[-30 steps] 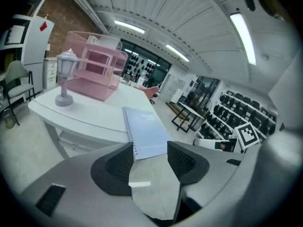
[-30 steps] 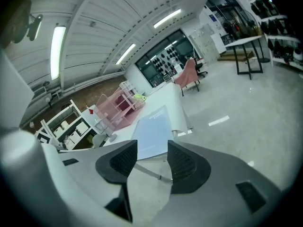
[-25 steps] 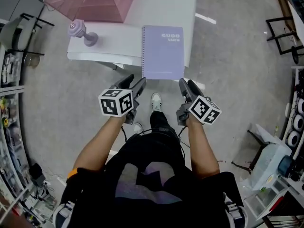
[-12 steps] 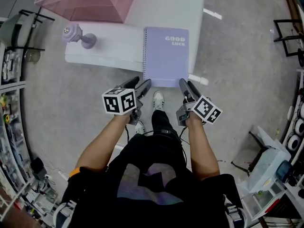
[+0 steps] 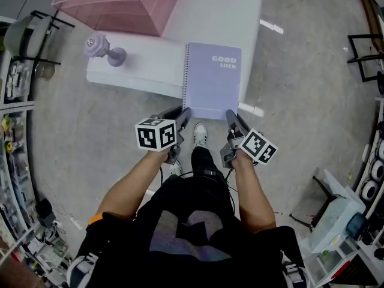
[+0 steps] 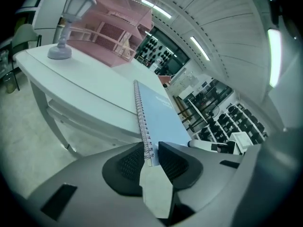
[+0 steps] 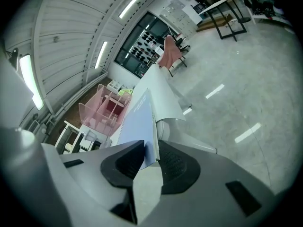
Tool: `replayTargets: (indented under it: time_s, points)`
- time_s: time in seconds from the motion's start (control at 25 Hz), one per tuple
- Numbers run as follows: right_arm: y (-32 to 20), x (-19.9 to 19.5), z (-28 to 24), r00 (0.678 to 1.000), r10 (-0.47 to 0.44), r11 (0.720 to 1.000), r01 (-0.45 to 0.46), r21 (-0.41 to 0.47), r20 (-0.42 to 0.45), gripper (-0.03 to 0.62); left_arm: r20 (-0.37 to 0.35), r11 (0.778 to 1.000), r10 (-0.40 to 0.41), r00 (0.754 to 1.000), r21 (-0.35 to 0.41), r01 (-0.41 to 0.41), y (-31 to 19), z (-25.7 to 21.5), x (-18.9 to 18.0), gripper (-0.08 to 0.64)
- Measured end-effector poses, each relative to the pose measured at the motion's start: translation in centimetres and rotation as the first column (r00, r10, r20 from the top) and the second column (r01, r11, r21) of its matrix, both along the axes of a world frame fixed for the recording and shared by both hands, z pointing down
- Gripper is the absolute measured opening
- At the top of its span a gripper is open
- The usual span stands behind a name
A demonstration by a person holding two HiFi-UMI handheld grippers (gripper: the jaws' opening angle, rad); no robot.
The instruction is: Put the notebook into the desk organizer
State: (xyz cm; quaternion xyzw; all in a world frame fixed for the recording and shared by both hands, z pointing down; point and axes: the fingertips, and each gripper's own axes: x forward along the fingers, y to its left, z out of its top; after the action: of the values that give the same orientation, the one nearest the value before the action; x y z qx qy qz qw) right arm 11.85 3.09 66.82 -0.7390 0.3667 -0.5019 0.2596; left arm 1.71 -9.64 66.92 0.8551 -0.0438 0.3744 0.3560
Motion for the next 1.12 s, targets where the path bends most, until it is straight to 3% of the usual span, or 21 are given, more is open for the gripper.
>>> replayTargets:
  time_s: [0.2, 0.36, 0.56, 0.92, 1.12]
  points:
    - [-0.5, -0.6, -2.7, 0.99, -0.076, 0.996, 0.069, -0.06, -0.121, 0.052, -0.031, 0.998, 0.011, 0.999, 0.065, -0.009, 0.6, -2.0, 0.2, 0.072]
    - [-0.3, -0.9, -5.5, 0.958, -0.131, 0.987, 0.104, -0.119, -0.254, 0.046, -0.064, 0.995, 0.0, 0.998, 0.098, 0.006, 1.6, -4.0, 0.1, 0.069]
    - [-0.5, -0.2, -9.7, 0.919, -0.168, 0.984, 0.137, -0.11, -0.357, 0.044, -0.124, 0.989, -0.03, 0.992, 0.141, 0.047, 1.8, -8.0, 0.5, 0.069]
    - [-4.5, 3.4, -19.5, 0.807, -0.23, 0.968, 0.248, -0.042, -0.544, 0.044, -0.255, 0.951, -0.134, 0.958, 0.238, 0.196, -0.9, -17.0, 3.5, 0.067]
    - [-8.2, 5.5, -24.7, 0.747, -0.241, 0.953, 0.302, -0.006, -0.619, 0.044, -0.32, 0.929, -0.179, 0.93, 0.256, 0.267, -4.0, -21.9, 5.4, 0.066]
